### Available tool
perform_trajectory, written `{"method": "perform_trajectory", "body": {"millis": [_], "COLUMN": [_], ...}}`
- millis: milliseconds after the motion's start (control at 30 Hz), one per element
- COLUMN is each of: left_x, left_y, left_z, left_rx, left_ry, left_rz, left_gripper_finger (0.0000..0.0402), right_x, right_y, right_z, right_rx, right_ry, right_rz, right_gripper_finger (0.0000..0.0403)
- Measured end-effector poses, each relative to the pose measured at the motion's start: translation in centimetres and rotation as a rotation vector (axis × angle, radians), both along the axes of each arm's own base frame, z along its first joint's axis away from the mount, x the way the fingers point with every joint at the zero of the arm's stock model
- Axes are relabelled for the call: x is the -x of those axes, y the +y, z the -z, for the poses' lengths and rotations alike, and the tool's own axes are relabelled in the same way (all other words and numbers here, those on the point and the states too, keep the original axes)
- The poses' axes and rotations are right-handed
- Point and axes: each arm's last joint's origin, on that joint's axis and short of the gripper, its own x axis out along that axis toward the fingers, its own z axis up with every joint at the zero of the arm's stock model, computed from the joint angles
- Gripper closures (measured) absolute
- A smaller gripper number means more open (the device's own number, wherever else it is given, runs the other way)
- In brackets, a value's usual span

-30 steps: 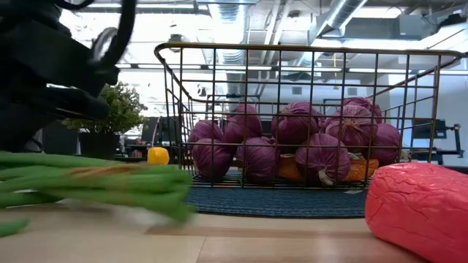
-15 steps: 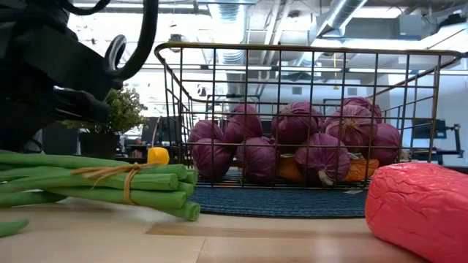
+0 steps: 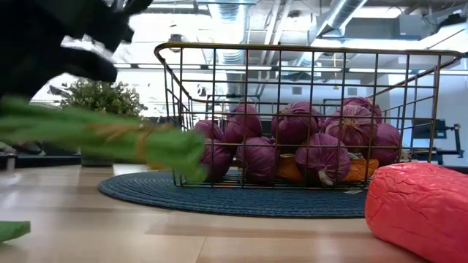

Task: Build produce basket
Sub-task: Put the green beans into the gold wire basket

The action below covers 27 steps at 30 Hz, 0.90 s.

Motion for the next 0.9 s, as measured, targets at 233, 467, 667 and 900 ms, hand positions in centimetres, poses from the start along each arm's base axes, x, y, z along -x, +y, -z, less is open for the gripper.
{"method": "perform_trajectory", "body": {"millis": [233,467,667,900], "left_x": [-0.4,-1.0,-1.3,-1.3], "left_y": [0.2,1.0,2.3,5.4], "left_z": [-4.7,-10.1,-15.0,-21.1], "left_rx": [-0.151,-0.295,-0.330,-0.444], "left_ry": [-0.034,-0.198,-0.406,-0.657], "left_rz": [0.013,-0.016,-0.052,-0.054], "left_gripper_finger": [0.0401,0.0401,0.0401,0.0401], "right_x": [0.0,0.0,0.0,0.1], "right_y": [0.0,0.0,0.0,0.0], "right_z": [0.0,0.0,0.0,0.0], "right_rx": [0.000,0.006,0.018,0.022], "right_ry": [0.000,0.003,0.008,0.010], "right_rz": [0.000,-0.006,-0.019,-0.023], "right_gripper_finger": [0.0368,0.0368,0.0368,0.0368]}}
